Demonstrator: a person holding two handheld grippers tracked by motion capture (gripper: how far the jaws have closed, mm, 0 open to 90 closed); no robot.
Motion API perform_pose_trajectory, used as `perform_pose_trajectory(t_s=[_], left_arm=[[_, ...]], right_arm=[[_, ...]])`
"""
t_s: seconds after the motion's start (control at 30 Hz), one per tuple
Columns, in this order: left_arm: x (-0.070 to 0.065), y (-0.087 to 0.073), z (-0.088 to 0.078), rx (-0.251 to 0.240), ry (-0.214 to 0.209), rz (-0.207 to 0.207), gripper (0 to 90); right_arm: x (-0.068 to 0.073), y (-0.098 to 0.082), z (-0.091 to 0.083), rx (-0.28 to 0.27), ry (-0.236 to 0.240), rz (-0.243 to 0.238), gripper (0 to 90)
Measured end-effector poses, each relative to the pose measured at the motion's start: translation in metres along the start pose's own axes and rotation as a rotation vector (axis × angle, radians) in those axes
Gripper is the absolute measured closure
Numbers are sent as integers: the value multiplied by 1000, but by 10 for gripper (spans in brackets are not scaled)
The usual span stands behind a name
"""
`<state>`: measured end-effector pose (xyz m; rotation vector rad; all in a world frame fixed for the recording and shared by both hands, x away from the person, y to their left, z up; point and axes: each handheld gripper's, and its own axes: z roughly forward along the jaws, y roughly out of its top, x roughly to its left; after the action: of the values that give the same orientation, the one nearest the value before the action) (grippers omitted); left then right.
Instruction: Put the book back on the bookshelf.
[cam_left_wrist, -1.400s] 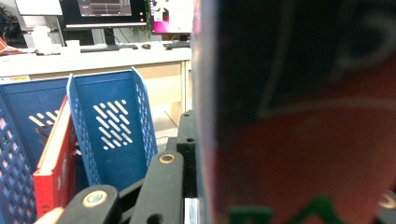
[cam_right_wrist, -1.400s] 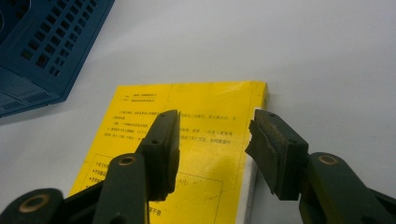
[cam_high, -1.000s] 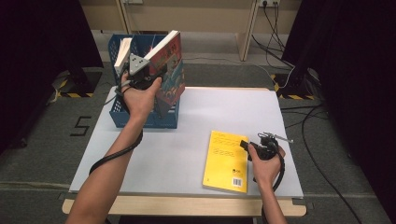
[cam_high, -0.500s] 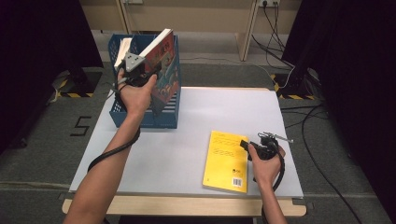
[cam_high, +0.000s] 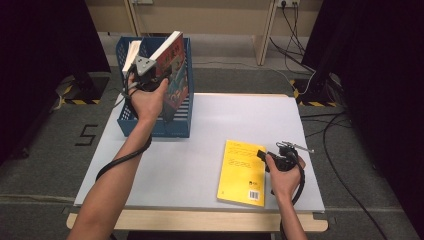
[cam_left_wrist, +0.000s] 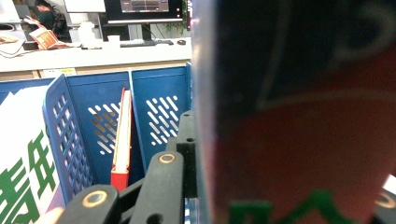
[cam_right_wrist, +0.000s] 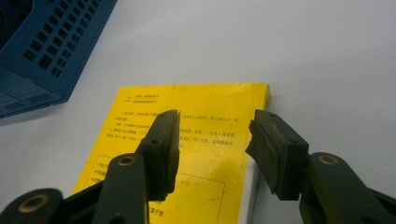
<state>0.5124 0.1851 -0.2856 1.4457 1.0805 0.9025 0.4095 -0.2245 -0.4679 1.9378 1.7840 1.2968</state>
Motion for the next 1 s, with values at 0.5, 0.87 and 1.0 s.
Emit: perform_pose_trajectory(t_s=[0.5, 0.87, 1.0], left_arm=[[2, 4, 14, 2, 35, -14, 741], [2, 5, 24, 7, 44, -20, 741], [1, 3, 29, 13, 45, -12, 741]], right_arm=[[-1, 1, -1, -5, 4, -7, 518], [0, 0, -2, -3, 1, 0, 517], [0, 0, -2, -5, 3, 0, 517]])
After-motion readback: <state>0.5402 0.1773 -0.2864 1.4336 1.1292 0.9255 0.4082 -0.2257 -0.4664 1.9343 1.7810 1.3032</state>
